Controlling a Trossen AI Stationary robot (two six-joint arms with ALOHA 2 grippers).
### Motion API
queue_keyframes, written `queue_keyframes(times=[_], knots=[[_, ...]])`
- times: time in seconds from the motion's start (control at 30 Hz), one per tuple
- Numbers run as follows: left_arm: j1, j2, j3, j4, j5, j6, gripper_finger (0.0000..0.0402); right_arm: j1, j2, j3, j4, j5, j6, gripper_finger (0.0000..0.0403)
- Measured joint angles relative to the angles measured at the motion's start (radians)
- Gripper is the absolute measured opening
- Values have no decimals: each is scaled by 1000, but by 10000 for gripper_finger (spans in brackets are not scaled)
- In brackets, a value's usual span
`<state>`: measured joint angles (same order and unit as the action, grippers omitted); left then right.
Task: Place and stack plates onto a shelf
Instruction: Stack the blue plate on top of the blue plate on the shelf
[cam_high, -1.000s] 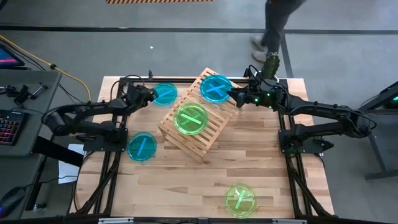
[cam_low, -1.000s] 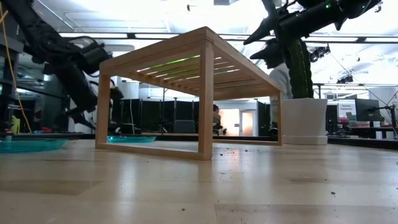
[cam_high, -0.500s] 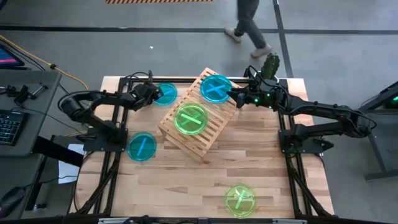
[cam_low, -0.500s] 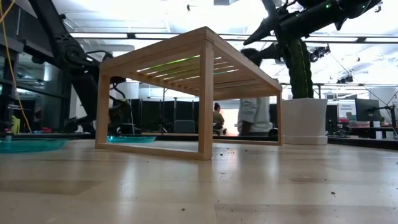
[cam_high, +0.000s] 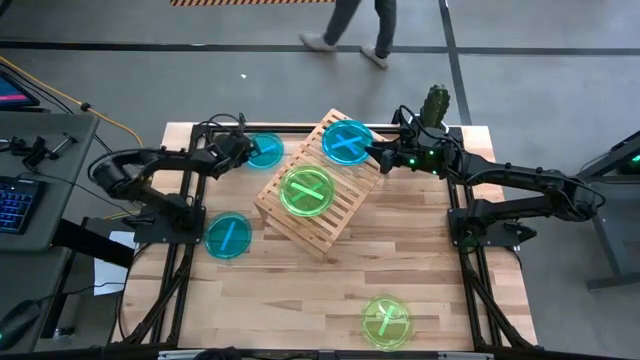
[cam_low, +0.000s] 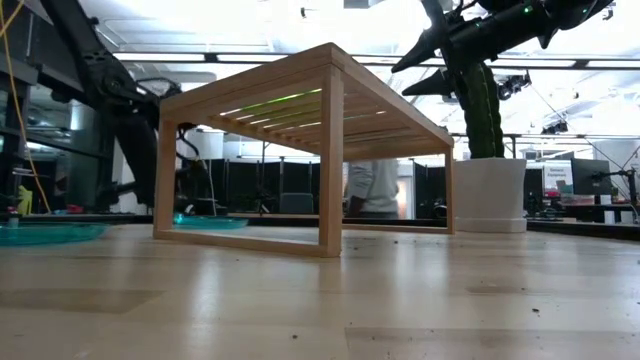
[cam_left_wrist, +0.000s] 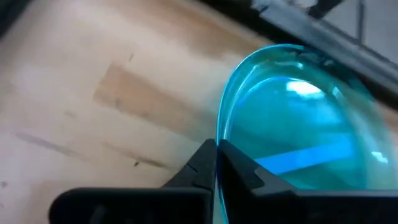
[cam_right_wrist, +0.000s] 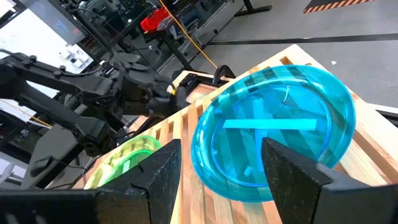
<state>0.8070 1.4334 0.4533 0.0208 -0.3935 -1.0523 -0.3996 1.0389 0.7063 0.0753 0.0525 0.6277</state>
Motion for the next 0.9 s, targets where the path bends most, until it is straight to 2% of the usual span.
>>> queue_keyframes(times=[0.3,0.6,0.77,0.9], knots=[[-2,-309,1,-144,-38,137,1,0,0,0,0,0,0,204],[-7,-658,2,-303,-88,158,0,0,0,0,0,0,0,204],[-52,-726,26,-194,-77,156,0,0,0,0,21,0,-4,204],[-112,-656,153,-141,-96,229,0,0,0,0,68,0,-1,204]])
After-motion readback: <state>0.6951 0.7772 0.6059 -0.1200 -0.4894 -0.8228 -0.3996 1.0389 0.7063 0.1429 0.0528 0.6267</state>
